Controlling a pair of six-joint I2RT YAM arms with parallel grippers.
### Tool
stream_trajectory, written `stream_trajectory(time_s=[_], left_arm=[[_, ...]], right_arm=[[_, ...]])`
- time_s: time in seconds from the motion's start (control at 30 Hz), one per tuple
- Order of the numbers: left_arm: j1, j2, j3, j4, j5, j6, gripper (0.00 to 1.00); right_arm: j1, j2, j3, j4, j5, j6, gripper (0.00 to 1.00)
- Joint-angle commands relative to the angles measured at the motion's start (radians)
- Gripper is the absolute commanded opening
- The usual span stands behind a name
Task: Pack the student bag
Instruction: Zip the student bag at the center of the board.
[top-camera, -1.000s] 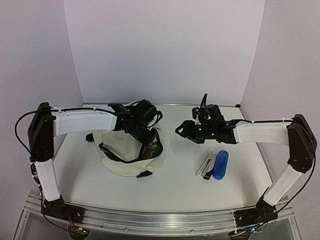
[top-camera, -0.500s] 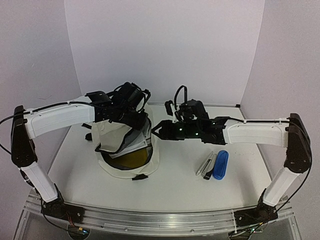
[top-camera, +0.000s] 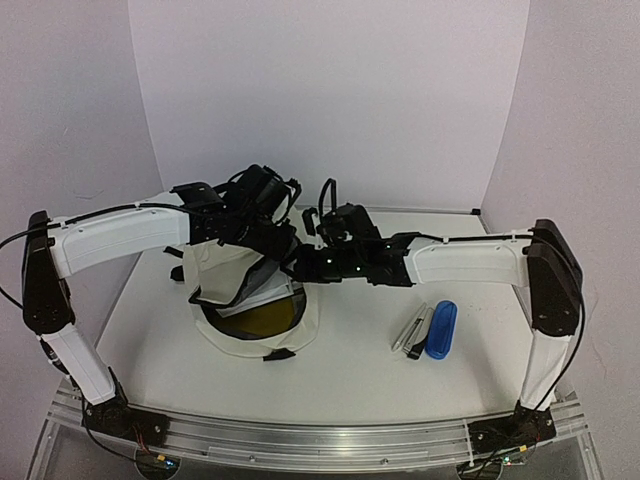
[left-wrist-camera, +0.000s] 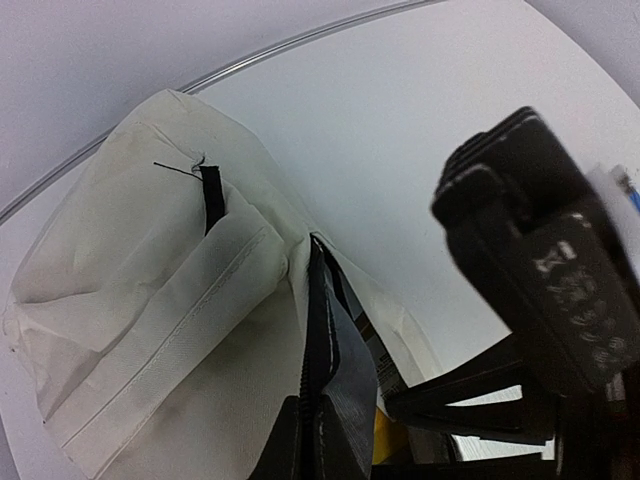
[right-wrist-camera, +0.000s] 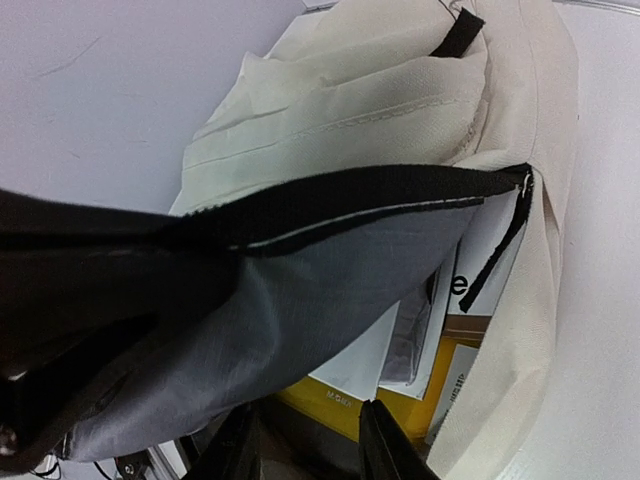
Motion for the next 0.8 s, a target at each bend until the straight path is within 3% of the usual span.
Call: stream_trajectory(time_s=[0.0, 0.47, 0.77], left_arm=[[0.003, -0.015, 0.051, 0.055, -0.04, 0.01, 0.0], [0.016, -0.015, 0.065, 0.067, -0.027, 0.018, 0.0], [0.016, -0.009, 0.066, 0.068, -0.017, 0.019, 0.0]], right_arm=[[0.009, 0.055, 0.054, 0.006, 0.004, 0.075, 0.35], [0.003, 0.111, 0.072, -0.051, 0.206, 0.143, 0.46], [-0.031, 0.167, 0.149, -0.052, 0.2, 0.122, 0.46]])
